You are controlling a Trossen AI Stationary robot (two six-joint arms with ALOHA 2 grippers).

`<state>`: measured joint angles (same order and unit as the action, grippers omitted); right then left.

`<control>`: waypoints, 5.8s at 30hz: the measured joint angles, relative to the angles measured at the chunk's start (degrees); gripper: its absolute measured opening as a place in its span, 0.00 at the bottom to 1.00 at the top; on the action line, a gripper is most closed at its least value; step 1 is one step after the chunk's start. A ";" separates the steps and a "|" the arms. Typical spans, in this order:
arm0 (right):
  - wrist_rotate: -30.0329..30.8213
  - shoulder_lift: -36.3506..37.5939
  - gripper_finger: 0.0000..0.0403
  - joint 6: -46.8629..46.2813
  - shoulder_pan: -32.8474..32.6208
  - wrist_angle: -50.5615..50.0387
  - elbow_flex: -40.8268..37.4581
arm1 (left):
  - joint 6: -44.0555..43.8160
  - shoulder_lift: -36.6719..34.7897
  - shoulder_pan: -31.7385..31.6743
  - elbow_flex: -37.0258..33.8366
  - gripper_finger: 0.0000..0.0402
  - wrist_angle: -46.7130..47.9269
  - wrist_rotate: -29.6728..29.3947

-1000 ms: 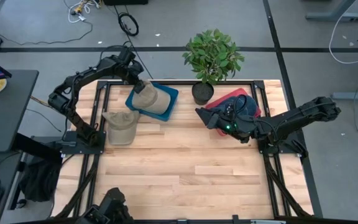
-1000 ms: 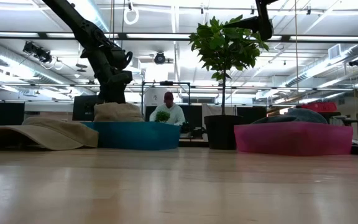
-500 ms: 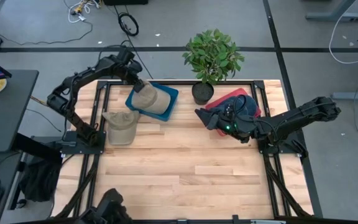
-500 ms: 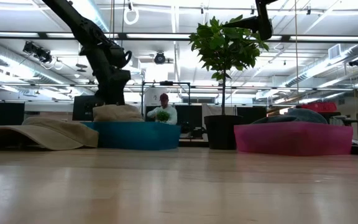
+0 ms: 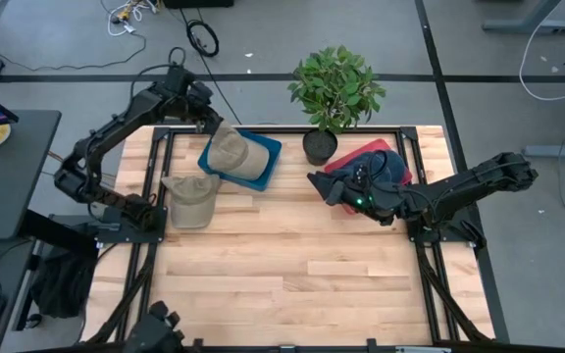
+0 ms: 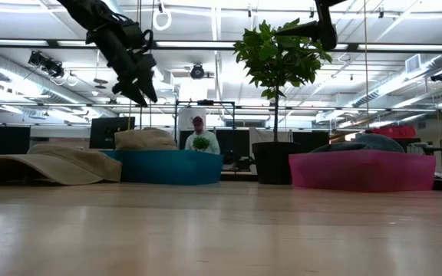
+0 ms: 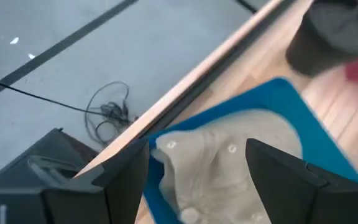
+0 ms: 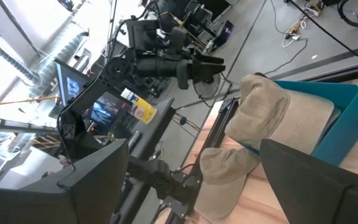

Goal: Pick & Place hat
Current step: Put the bottom brown cap into the blue bin, then put the brown cap into the blue bin

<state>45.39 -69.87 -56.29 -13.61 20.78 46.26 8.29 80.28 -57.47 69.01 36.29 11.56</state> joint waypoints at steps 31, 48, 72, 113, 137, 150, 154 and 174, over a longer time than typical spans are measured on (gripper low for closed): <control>-1.41 0.00 0.91 -0.42 0.00 -1.16 0.00 | -4.19 7.25 2.03 -8.15 0.50 -5.90 -3.41; -2.16 0.00 0.91 -0.24 0.02 -1.40 0.00 | 1.12 -3.00 2.03 -5.48 0.53 8.35 -1.23; -12.85 0.00 0.91 2.77 0.07 -5.03 0.00 | 10.34 3.71 2.66 -2.05 0.53 39.99 -5.35; -14.80 0.00 0.91 2.32 0.07 -5.47 0.00 | 5.79 7.89 -4.90 -16.18 0.51 29.42 0.06; -14.80 0.00 0.91 2.80 0.07 -5.45 0.00 | -17.06 7.88 -4.90 -15.47 0.45 35.70 -5.01; -15.01 0.00 0.91 3.67 0.07 -5.44 0.00 | -7.77 7.88 -8.38 -17.65 0.43 35.68 -4.30; -15.46 0.00 0.91 3.58 0.07 -5.45 0.00 | -7.61 7.91 -8.38 -18.29 0.43 34.60 -4.25; -16.42 0.00 0.91 1.22 0.07 -5.42 0.00 | -20.27 5.96 -7.05 -16.87 0.43 29.30 0.17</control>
<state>28.97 -69.87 -55.07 -13.54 15.35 46.26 -11.98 86.24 -64.52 52.14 65.59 11.73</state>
